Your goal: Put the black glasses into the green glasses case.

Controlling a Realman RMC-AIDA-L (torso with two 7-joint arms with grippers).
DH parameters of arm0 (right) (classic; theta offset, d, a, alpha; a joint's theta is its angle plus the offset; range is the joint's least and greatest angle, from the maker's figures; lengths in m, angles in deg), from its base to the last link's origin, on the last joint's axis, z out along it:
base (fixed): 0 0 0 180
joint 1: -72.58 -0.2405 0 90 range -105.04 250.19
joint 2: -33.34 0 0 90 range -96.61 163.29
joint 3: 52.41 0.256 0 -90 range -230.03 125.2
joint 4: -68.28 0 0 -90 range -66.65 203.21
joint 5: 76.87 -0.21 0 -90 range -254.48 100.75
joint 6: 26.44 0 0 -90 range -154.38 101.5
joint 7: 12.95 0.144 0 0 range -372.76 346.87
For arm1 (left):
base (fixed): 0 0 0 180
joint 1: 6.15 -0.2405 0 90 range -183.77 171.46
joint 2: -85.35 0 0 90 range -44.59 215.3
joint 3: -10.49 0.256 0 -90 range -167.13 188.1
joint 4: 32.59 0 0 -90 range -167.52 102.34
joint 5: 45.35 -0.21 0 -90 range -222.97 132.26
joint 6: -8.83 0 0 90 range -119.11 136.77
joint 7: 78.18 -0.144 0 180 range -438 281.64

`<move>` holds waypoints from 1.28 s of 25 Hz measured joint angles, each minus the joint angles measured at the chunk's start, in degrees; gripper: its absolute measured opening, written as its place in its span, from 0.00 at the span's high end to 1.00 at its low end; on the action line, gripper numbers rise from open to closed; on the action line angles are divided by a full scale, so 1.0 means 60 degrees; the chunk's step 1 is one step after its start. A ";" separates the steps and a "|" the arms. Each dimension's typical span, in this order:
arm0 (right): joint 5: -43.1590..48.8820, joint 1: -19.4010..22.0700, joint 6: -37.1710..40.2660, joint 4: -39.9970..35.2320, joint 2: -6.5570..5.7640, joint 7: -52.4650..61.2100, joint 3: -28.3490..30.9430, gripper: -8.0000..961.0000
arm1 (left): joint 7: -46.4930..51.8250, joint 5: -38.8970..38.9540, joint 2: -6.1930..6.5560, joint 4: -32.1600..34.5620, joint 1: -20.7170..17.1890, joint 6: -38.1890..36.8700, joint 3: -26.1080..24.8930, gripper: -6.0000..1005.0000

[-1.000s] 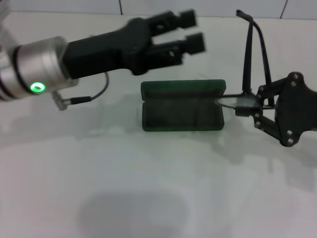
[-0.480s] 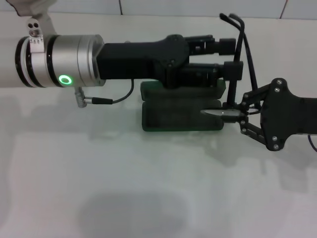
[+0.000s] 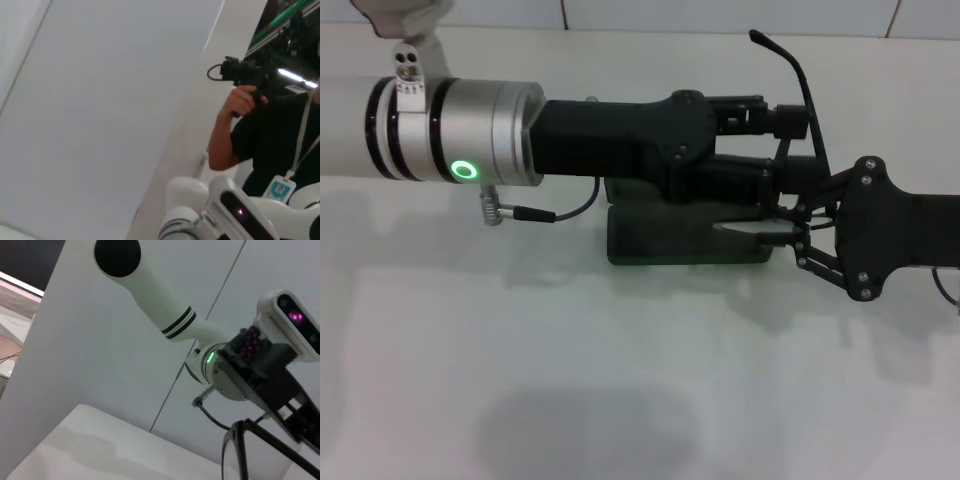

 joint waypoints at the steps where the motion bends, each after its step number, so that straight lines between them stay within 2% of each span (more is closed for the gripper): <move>1: 0.0000 -0.0003 -0.0010 0.0001 0.0000 0.0000 -0.0002 0.87 | 0.0035 -0.0039 -0.0004 0.0008 0.0015 0.0002 0.0000 0.22; 11: -0.0006 -0.0017 -0.0024 -0.0075 -0.0009 -0.0010 -0.0017 0.87 | 0.0755 -0.0879 -0.0010 0.0003 0.0278 0.0129 -0.0005 0.22; 19: -0.0034 0.0030 0.0050 -0.0075 -0.0009 -0.0139 -0.0018 0.87 | 0.0855 -0.0791 0.0033 -0.0001 0.0276 0.0137 -0.0272 0.22; 23: -0.0108 0.0205 0.0446 -0.0093 -0.0002 -0.0626 0.0026 0.87 | 0.0779 -0.0823 0.0156 -0.0050 -0.0006 0.0255 -0.0988 0.22; 27: -0.0467 0.0370 0.1627 -0.0104 -0.0035 -0.1065 0.0082 0.87 | 0.0694 -0.1027 0.0294 -0.0055 -0.0460 0.1390 -0.1205 0.22; 29: -0.0718 0.0425 0.2274 -0.0074 -0.0030 -0.1310 0.0059 0.87 | 0.0599 -0.1295 0.0237 -0.0068 -0.0527 0.2213 -0.1189 0.22; 32: -0.0897 0.0281 0.2721 0.0097 0.0009 -0.1380 -0.0331 0.87 | 0.0377 -0.1498 -0.0056 -0.0081 -0.0505 0.2997 -0.1175 0.22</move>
